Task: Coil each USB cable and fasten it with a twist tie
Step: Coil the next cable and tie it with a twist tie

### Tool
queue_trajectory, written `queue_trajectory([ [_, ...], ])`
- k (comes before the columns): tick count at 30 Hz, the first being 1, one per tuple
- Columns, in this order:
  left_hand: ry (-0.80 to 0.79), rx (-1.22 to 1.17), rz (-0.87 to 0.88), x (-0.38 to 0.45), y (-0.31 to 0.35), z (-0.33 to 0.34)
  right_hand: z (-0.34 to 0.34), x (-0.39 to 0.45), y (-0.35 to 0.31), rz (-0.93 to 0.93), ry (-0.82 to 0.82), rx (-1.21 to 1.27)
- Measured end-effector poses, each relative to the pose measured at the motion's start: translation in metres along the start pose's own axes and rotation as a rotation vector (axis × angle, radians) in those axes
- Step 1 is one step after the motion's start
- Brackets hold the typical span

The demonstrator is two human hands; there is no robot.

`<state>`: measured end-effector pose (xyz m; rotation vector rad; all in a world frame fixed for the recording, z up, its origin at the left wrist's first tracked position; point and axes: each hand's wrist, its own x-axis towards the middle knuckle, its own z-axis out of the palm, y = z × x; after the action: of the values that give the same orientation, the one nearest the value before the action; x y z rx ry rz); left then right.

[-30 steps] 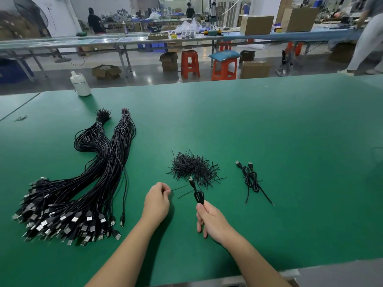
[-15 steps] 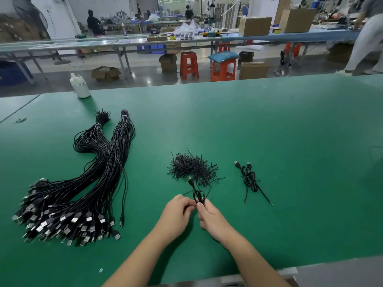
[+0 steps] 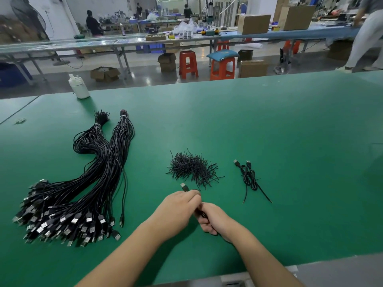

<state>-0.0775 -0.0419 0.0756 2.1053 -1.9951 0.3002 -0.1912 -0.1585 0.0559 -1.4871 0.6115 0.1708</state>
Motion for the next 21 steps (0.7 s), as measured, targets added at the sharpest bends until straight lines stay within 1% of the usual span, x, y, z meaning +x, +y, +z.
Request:
queue_trajectory([
  [3, -0.008, -0.156, -0.21, 0.003, 0.002, 0.003, 0.002, 0.0, -0.001, 0.012, 0.01, 0.031],
  [7, 0.01, -0.428, -0.554, 0.005, 0.006, 0.009, 0.006, -0.001, 0.002, -0.036, 0.057, 0.079],
  [8, 0.015, -0.48, -0.613, 0.006, 0.007, 0.009, 0.008, -0.001, 0.005, -0.065, 0.08, 0.049],
  [10, -0.002, -0.533, -0.703, 0.007, 0.008, 0.008, 0.01, 0.001, 0.013, -0.156, 0.166, -0.166],
  [12, -0.028, -0.546, -0.75, 0.007, 0.007, 0.008, 0.013, 0.002, 0.022, -0.239, 0.247, -0.429],
  [13, -0.043, -0.546, -0.766, 0.007, 0.007, 0.009, 0.015, 0.003, 0.026, -0.256, 0.269, -0.494],
  [15, -0.082, -0.517, -0.776, 0.007, 0.007, 0.008, 0.018, 0.004, 0.031, -0.286, 0.303, -0.554],
  [18, -0.131, -0.408, -0.708, 0.009, 0.009, 0.007, 0.019, 0.006, 0.034, -0.356, 0.335, -0.605],
  [21, -0.131, -0.416, -0.708, 0.011, 0.006, 0.005, 0.018, 0.005, 0.033, -0.387, 0.339, -0.634],
])
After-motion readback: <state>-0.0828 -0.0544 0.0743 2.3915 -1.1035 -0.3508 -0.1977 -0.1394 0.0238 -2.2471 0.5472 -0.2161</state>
